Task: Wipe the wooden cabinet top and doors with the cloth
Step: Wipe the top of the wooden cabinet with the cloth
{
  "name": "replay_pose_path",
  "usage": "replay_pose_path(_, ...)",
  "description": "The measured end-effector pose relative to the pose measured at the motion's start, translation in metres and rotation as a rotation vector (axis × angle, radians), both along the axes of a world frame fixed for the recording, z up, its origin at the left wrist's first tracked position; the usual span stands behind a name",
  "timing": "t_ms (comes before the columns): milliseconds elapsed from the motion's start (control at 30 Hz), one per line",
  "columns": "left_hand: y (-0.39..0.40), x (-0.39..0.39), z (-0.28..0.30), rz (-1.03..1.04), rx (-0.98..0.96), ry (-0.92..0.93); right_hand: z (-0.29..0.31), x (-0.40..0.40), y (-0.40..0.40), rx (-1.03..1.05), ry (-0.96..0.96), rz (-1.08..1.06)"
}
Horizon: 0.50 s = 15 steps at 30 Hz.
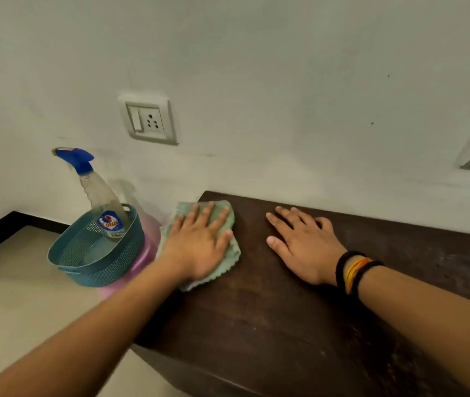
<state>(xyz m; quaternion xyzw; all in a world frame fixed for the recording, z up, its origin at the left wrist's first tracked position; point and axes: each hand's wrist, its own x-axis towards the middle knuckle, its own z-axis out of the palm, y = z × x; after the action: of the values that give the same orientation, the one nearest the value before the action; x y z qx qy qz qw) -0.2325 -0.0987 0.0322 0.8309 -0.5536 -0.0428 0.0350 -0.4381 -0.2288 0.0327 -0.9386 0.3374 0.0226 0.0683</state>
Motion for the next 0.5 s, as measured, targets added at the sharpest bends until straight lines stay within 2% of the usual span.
replay_pose_path(100, 0.031, -0.009, -0.01, 0.065, -0.01, 0.001, -0.006, -0.001, 0.004, 0.027, -0.005, 0.006)
replay_pose_path(167, 0.026, -0.056, -0.008, -0.064, -0.029, -0.036, -0.007, -0.002, 0.001, 0.019, -0.033, -0.001)
replay_pose_path(200, 0.007, -0.063, -0.011, -0.171, -0.074, -0.035, -0.007, -0.002, 0.0, 0.02, -0.045, -0.004)
replay_pose_path(233, -0.018, -0.057, -0.009, -0.186, -0.071, 0.0, -0.007, -0.001, 0.001, 0.026, -0.048, 0.001)
replay_pose_path(300, -0.049, -0.018, 0.005, -0.031, -0.028, 0.047, -0.007, -0.001, 0.002, 0.038, -0.055, -0.004)
replay_pose_path(367, -0.03, 0.002, -0.003, 0.144, -0.03, 0.014, -0.005, -0.002, -0.003, 0.045, -0.043, -0.005)
replay_pose_path(400, -0.011, -0.011, -0.01, 0.164, -0.018, -0.014, -0.006, -0.002, -0.003, 0.043, -0.038, 0.004)
replay_pose_path(500, -0.022, -0.058, -0.017, -0.111, -0.073, -0.035, -0.008, -0.001, -0.003, 0.032, -0.059, 0.01)
